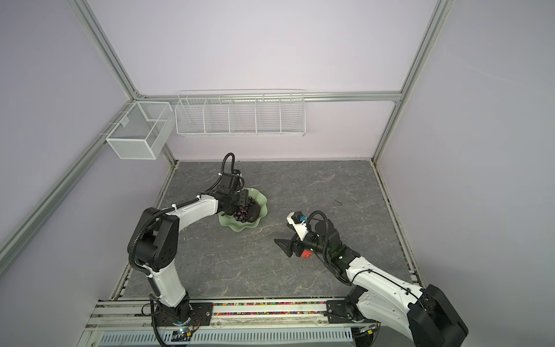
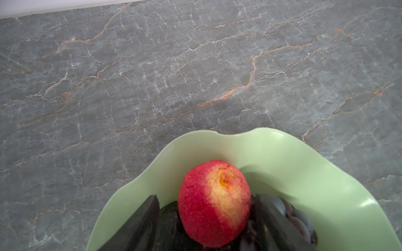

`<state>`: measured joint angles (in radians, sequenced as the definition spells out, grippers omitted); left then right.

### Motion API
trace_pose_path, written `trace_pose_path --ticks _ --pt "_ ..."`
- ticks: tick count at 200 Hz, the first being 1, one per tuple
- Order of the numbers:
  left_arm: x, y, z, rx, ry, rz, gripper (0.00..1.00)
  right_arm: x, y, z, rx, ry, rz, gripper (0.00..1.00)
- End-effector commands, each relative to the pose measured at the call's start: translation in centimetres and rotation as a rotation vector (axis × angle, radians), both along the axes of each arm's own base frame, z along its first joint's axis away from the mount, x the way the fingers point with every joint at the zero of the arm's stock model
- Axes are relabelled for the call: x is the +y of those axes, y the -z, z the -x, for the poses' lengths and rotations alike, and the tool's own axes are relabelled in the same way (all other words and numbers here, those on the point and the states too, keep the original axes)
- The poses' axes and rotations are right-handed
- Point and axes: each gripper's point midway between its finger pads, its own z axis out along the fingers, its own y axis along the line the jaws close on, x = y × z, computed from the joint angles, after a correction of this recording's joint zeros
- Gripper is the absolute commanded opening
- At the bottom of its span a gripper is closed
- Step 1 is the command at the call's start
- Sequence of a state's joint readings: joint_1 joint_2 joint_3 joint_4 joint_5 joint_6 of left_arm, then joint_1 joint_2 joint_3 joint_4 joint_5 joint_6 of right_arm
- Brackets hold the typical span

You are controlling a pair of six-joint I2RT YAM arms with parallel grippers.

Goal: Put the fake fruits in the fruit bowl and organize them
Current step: 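Reach the left gripper back to the second red apple and grasp it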

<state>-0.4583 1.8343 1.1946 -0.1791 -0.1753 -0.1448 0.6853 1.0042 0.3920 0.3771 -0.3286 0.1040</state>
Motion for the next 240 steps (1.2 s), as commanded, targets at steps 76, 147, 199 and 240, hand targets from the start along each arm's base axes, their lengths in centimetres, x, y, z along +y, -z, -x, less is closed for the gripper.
trace_pose_path --ticks 76,147,199,240 --pt "-3.4 -7.3 4.1 -0.194 0.223 0.146 0.72 -2.7 -1.1 -0.8 -0.034 0.115 -0.008 0.88" --pt "-17.9 -5.2 21.1 -0.178 1.033 0.307 0.73 -9.9 1.4 -1.5 0.156 0.361 0.078 0.89" --pt "-22.2 -3.7 25.9 -0.224 1.146 0.462 0.75 -11.2 1.2 2.2 0.101 0.349 -0.015 0.88" --pt "-24.9 -2.0 26.3 -0.199 1.152 0.493 0.76 -11.8 1.0 2.7 0.072 0.37 -0.04 0.89"
